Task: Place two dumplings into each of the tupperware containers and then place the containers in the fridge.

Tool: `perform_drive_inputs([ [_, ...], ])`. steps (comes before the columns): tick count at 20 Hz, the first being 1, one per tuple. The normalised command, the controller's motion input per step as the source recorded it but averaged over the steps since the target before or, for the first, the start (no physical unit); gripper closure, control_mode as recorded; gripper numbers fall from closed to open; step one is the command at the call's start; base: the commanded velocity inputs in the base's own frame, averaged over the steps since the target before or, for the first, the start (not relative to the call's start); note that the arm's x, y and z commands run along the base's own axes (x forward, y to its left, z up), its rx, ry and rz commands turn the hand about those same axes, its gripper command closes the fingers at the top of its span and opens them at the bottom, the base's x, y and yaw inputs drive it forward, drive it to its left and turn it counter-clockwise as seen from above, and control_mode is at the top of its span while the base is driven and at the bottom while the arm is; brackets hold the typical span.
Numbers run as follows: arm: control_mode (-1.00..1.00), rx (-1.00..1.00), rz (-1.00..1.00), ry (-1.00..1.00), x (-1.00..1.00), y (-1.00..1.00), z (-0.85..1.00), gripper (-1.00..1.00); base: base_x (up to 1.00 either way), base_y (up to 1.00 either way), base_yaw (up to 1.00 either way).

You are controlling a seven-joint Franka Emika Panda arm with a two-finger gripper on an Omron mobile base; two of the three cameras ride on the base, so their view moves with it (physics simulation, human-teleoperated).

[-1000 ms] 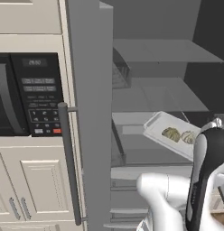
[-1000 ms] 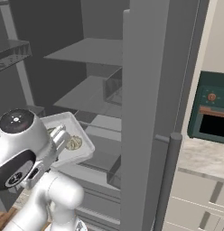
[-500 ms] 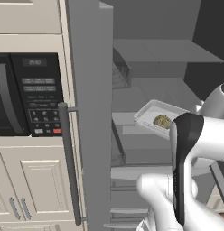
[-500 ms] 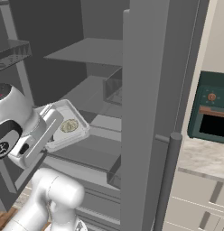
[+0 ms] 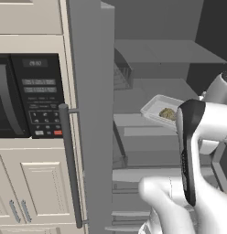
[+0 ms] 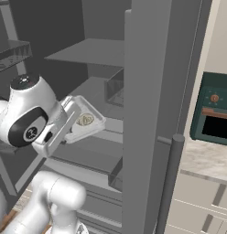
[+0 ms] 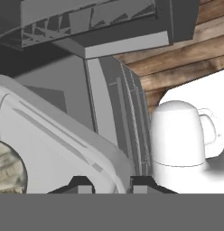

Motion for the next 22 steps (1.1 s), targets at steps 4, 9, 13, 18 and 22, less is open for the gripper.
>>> perform_drive_inputs([
  [4,-1.0,-0.13,0.01,0.04,0.71,0.0,-0.14,1.0,0.0,0.0,0.0],
  [9,-1.0,-0.06,0.02,0.01,0.52,-0.2,-0.23,1.0,0.0,0.0,0.0],
  [13,-1.0,0.0,0.02,0.0,0.48,-0.43,-0.17,1.0,0.0,0.0,0.0],
  [18,-1.0,0.0,0.0,0.0,0.57,-0.25,-0.16,1.0,0.0,0.0,0.0],
  [22,-1.0,0.0,0.0,0.0,0.68,-0.11,-0.18,1.0,0.0,0.0,0.0],
])
